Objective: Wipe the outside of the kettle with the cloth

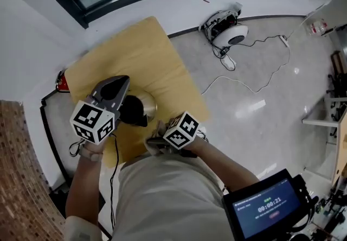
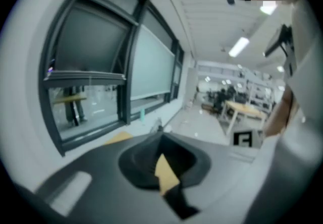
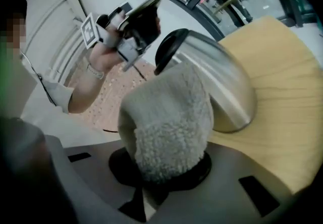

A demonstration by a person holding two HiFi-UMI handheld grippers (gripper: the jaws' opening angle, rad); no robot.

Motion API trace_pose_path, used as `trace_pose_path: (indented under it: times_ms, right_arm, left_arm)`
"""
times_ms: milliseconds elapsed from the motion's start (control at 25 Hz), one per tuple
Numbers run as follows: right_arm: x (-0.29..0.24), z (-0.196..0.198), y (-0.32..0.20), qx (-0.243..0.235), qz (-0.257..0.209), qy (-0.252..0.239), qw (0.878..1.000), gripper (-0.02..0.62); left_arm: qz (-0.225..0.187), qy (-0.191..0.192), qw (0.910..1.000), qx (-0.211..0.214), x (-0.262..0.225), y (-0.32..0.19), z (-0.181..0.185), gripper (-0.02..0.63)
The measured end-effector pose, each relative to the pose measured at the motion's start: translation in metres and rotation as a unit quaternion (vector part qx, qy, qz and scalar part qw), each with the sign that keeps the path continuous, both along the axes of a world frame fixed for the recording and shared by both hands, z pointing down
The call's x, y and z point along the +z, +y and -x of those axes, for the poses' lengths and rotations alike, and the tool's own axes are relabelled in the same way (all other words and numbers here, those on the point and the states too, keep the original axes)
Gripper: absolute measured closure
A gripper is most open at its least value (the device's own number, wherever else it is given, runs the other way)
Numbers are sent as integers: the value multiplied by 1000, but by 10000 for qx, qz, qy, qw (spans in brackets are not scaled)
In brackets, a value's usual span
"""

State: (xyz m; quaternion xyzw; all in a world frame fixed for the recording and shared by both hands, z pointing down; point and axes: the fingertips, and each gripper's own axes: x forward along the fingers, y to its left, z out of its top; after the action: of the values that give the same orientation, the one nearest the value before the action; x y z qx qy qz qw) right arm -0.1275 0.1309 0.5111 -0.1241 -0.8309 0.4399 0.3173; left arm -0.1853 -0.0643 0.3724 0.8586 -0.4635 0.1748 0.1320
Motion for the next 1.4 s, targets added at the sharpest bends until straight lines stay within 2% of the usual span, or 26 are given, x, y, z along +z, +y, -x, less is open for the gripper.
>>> trace_pose_path:
  times_ms: [40, 120, 160, 200, 280, 400, 440, 520, 600, 640, 680, 760, 800, 840, 880, 920, 960, 1000, 1040, 1080, 1120, 1160, 1240, 1280, 1320, 1400]
  right_arm:
    - [-6, 18, 1, 145, 100, -206, 9996, 525]
    - [-15, 48, -8, 890, 691, -584, 9919, 525]
    - [-15, 55, -15, 1352, 1088, -698, 9823, 525]
    - [-14, 56, -22, 1765, 1426, -766, 9709, 526]
    - [-9, 44, -38, 2383, 1692, -808, 9529, 525]
    - [-5, 12, -67, 3228, 1659, -911, 9274, 525]
    - [-5, 3, -79, 3528, 1734, -995, 9141, 525]
    - [-3, -14, -103, 3996, 1926, -1158, 8887, 525]
    - [-14, -34, -124, 4354, 1925, -1377, 8686, 525]
    - [-26, -49, -138, 4661, 1727, -1608, 8527, 525]
    - [-41, -68, -156, 5081, 1361, -1920, 8285, 525]
    - [-66, -97, -200, 5800, 575, -2545, 7717, 525]
    - [-72, -94, -217, 5859, 399, -2792, 7597, 525]
    - [-71, -80, -229, 5707, 388, -2958, 7651, 525]
    - [-59, -60, -236, 5470, 486, -2938, 7824, 525]
    - [-34, -44, -238, 5325, 634, -2592, 8033, 525]
    - [5, -35, -237, 5351, 806, -1902, 8191, 525]
    - [46, -32, -234, 5450, 994, -1051, 8258, 525]
    - [79, -33, -228, 5493, 1169, -313, 8268, 525]
    - [94, -33, -221, 5465, 1280, 74, 8276, 525]
    - [88, -32, -216, 5421, 1304, -15, 8301, 526]
    - [62, -30, -215, 5388, 1258, -550, 8312, 525]
    - [-9, -29, -215, 5299, 1059, -2097, 8149, 525]
    - [-25, -29, -213, 5260, 958, -2473, 8081, 525]
    - [-13, -31, -209, 5288, 945, -2297, 8116, 526]
    - [58, -35, -190, 5472, 1329, -794, 8226, 525]
  left_arm:
    - [59, -649, 9972, 356, 10, -9, -2, 617]
    - [375, -1875, 9779, 842, 43, -22, 6, 617]
    - [623, -2189, 9692, 946, 60, -24, 13, 615]
    - [914, -2209, 9662, 960, 74, -23, 21, 615]
    - [1414, -1633, 9736, 740, 91, -16, 31, 616]
    - [1453, -650, 9872, -51, 87, -5, 45, 615]
    - [1437, -402, 9882, -360, 85, -1, 50, 615]
    - [1521, 142, 9841, -907, 84, 12, 59, 615]
    - [1577, 532, 9800, -1090, 77, 27, 55, 615]
    - [1436, 528, 9828, -1035, 67, 31, 48, 615]
    - [1154, 431, 9881, -922, 53, 31, 38, 615]
    - [540, 252, 9966, -563, 26, 24, 11, 615]
    - [399, 159, 9985, -349, 23, 18, -4, 615]
    - [377, -39, 9991, -169, 26, 13, -16, 615]
    - [407, -394, 9984, -49, 35, 9, -24, 615]
    - [433, -865, 9953, 36, 45, 8, -28, 614]
    - [427, -1357, 9898, 113, 53, 8, -30, 612]
    - [379, -1780, 9831, 189, 60, 9, -31, 612]
    - [302, -2080, 9773, 257, 64, 11, -33, 612]
    - [234, -2242, 9738, 306, 66, 13, -35, 613]
    - [204, -2287, 9727, 341, 68, 15, -35, 614]
    - [215, -2260, 9732, 375, 70, 17, -35, 614]
    - [295, -2159, 9749, 455, 72, 17, -32, 612]
    - [339, -2129, 9753, 489, 72, 17, -31, 612]
    - [376, -2117, 9753, 510, 72, 17, -30, 611]
    - [407, -2117, 9751, 512, 70, 16, -30, 611]
